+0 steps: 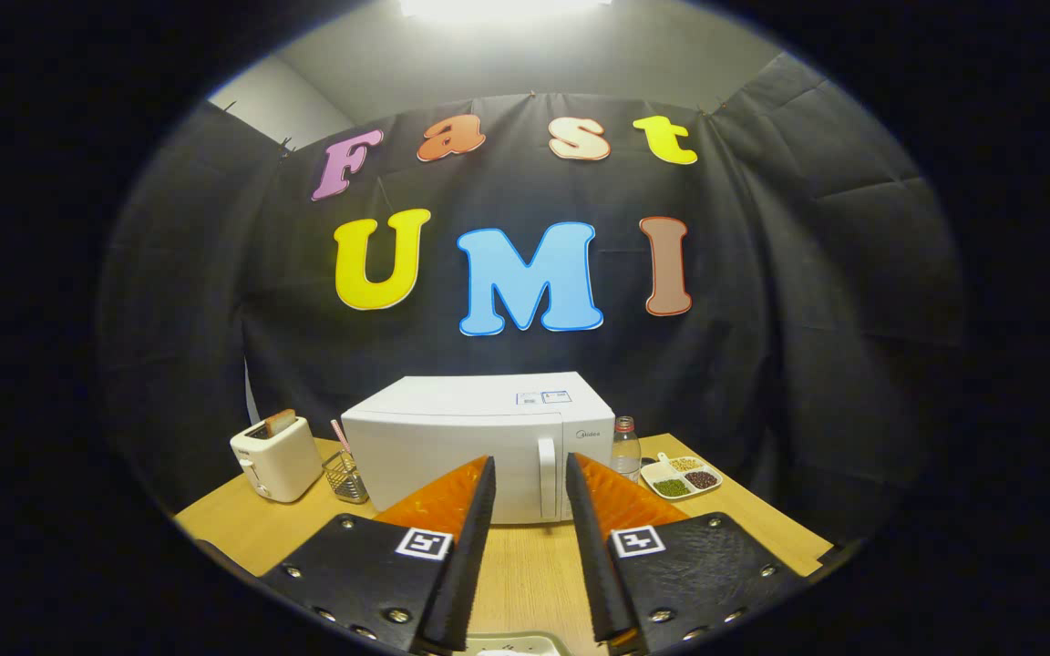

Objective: Open the microwave, put the food inside, and close the microwave door.

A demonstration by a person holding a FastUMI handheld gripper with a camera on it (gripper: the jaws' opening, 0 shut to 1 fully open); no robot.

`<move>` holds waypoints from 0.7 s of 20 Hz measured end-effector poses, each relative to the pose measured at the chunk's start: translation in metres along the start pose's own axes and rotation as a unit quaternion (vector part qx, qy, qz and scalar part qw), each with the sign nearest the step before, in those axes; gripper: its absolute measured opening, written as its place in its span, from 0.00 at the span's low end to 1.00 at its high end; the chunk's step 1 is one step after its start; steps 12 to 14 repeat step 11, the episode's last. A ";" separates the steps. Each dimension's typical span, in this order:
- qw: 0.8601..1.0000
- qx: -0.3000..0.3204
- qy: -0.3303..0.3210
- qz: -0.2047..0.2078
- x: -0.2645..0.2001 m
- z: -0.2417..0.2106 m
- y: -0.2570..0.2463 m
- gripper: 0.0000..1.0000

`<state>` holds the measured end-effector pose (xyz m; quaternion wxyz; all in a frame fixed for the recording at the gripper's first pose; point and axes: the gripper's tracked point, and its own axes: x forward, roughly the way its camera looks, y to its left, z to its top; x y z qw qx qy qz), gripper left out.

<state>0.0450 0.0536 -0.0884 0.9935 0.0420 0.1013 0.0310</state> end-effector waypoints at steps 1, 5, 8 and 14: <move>1.000 0.005 -0.001 0.000 -0.005 -0.001 0.000 0.64; 1.000 0.002 0.002 -0.004 -0.016 -0.008 0.001 0.99; 1.000 -0.001 -0.004 -0.001 -0.019 -0.004 0.003 0.99; 1.000 -0.005 -0.003 0.013 -0.020 -0.004 0.011 0.99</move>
